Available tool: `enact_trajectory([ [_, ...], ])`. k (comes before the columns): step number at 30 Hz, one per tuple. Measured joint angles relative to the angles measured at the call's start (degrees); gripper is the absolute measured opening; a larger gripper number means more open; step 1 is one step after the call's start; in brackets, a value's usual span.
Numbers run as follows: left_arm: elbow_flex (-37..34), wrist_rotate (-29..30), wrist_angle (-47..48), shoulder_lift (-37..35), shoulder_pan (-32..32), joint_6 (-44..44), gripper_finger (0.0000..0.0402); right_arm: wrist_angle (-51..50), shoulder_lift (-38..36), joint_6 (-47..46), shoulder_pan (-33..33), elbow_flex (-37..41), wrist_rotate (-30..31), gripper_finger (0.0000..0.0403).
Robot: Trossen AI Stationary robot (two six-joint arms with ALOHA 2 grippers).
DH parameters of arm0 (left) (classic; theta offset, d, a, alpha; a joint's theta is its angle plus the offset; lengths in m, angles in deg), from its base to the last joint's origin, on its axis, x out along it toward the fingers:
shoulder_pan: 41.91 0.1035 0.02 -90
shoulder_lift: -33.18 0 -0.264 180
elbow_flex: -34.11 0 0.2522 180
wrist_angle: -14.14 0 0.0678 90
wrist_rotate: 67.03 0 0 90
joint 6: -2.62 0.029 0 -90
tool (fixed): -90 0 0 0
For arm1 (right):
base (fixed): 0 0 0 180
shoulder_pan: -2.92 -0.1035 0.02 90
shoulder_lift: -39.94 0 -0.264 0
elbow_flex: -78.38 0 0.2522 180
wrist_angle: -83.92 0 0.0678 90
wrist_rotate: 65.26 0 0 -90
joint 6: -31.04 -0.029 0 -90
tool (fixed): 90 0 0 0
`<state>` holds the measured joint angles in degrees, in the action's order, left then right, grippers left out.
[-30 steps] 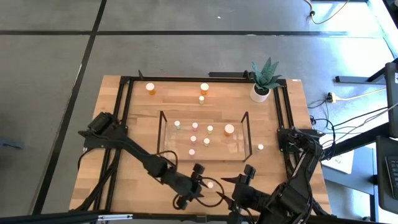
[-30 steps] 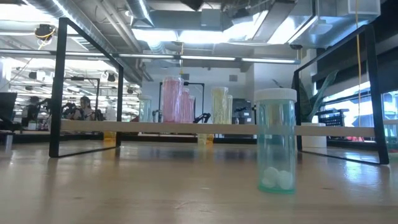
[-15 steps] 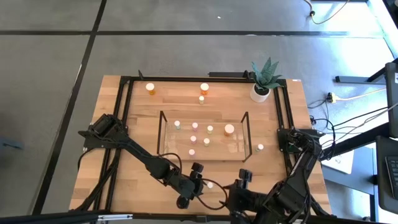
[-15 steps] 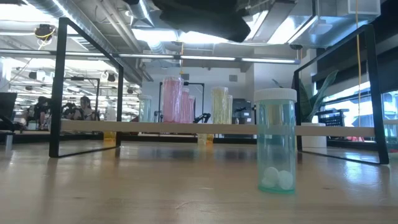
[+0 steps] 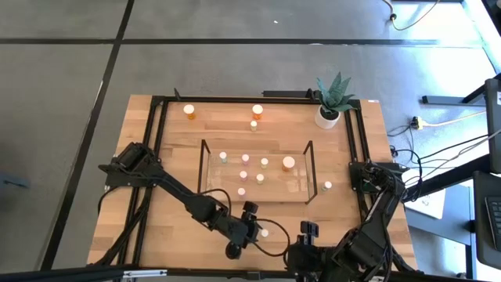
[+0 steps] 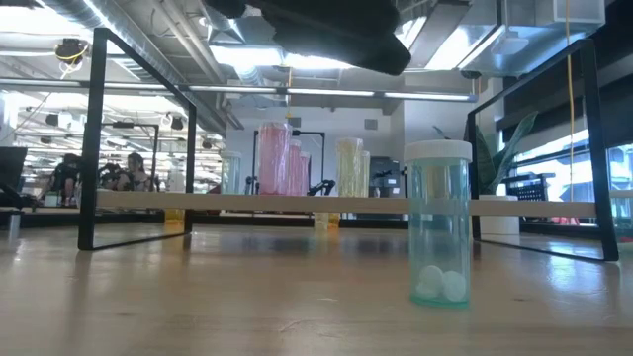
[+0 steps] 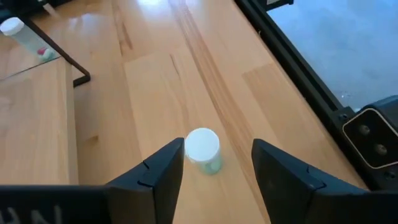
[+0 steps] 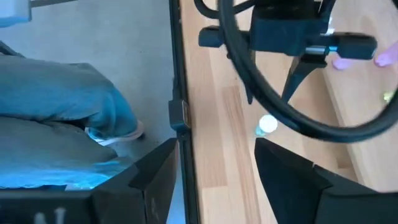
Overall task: Pick and place medicine bottles onto shelf by color
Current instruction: Put the bottom blue pill bottle on the shelf aligned with the other blue pill bottle
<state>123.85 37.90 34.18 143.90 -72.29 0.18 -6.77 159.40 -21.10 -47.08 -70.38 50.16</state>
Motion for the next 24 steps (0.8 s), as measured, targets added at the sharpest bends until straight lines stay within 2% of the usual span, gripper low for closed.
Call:
enact_trajectory([
  [4, -0.1, -1.7, 0.0, 0.9, 0.5, 0.0, 0.0206, 0.0, 0.0, 0.0, 0.0, 0.0, -0.1, 0.0215],
  [17, 0.0, -1.5, -6.4, 4.5, 0.9, 1.6, 0.0286, 2.3, 0.0, 0.0, 0.0, 0.0, -0.3, 0.0215],
  [24, 0.0, -0.4, -7.4, 5.3, 1.9, 1.6, 0.0301, 3.2, 0.0, -0.1, 0.0, 0.0, -0.7, 0.0215],
])
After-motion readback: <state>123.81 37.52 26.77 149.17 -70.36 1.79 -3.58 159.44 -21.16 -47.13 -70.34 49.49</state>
